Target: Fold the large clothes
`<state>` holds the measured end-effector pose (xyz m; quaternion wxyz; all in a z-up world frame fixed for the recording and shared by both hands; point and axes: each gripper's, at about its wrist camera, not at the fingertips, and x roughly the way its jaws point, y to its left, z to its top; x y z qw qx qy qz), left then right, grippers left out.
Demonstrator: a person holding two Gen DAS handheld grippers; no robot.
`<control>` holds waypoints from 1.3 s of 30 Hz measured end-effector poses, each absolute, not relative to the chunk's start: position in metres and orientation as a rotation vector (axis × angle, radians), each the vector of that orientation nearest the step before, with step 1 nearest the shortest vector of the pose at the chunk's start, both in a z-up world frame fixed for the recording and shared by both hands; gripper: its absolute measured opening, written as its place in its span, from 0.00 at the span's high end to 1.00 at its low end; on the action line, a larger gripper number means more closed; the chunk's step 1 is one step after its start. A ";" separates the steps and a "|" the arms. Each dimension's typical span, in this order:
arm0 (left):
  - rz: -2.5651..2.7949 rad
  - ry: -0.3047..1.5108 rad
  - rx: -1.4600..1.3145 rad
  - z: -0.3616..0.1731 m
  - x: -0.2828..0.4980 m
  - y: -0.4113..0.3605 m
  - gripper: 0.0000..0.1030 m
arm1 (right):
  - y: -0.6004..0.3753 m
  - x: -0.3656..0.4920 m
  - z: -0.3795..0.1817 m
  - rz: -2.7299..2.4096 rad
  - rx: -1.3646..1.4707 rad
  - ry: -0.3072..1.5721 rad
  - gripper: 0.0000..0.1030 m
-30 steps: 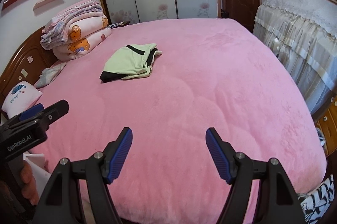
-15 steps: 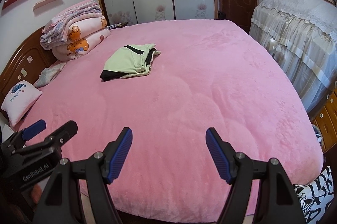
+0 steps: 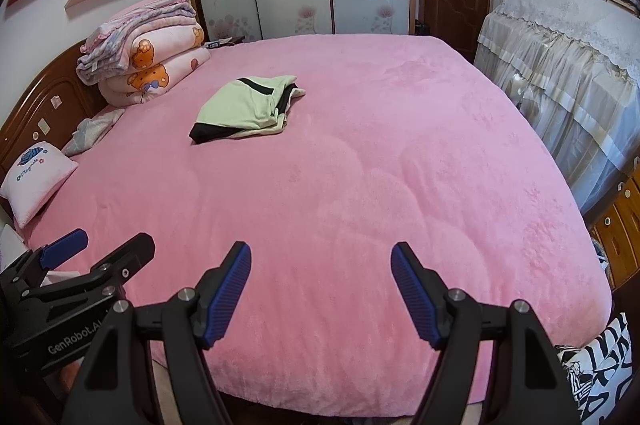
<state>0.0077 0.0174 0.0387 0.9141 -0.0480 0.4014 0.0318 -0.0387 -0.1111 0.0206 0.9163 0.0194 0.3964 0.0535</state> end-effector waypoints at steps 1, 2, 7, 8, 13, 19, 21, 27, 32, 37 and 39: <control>0.064 0.829 -0.098 0.038 0.008 0.017 0.07 | -0.112 -0.039 0.020 0.111 0.041 0.819 0.29; 0.066 0.830 -0.096 0.038 0.008 0.016 0.07 | -0.112 -0.039 0.019 0.108 0.041 0.821 0.29; 0.066 0.833 -0.092 0.037 0.011 0.016 0.07 | -0.113 -0.040 0.019 0.104 0.041 0.819 0.29; 0.066 0.833 -0.091 0.037 0.011 0.016 0.07 | -0.113 -0.040 0.018 0.104 0.040 0.821 0.29; 0.068 0.839 -0.087 0.036 0.012 0.014 0.07 | -0.113 -0.040 0.018 0.104 0.049 0.827 0.29; 0.069 0.835 -0.084 0.035 0.012 0.014 0.07 | -0.116 -0.039 0.017 0.104 0.052 0.829 0.29; 0.069 0.836 -0.084 0.035 0.012 0.014 0.07 | -0.117 -0.039 0.017 0.103 0.052 0.828 0.29; 0.069 0.837 -0.083 0.035 0.012 0.013 0.07 | -0.118 -0.038 0.016 0.102 0.060 0.835 0.29; 0.063 0.846 -0.080 0.033 0.015 0.014 0.07 | -0.119 -0.037 0.015 0.095 0.062 0.835 0.29; 0.057 0.855 -0.074 0.031 0.019 0.016 0.07 | -0.118 -0.037 0.013 0.091 0.067 0.840 0.29; 0.056 0.858 -0.072 0.031 0.021 0.016 0.07 | -0.118 -0.037 0.012 0.089 0.068 0.841 0.29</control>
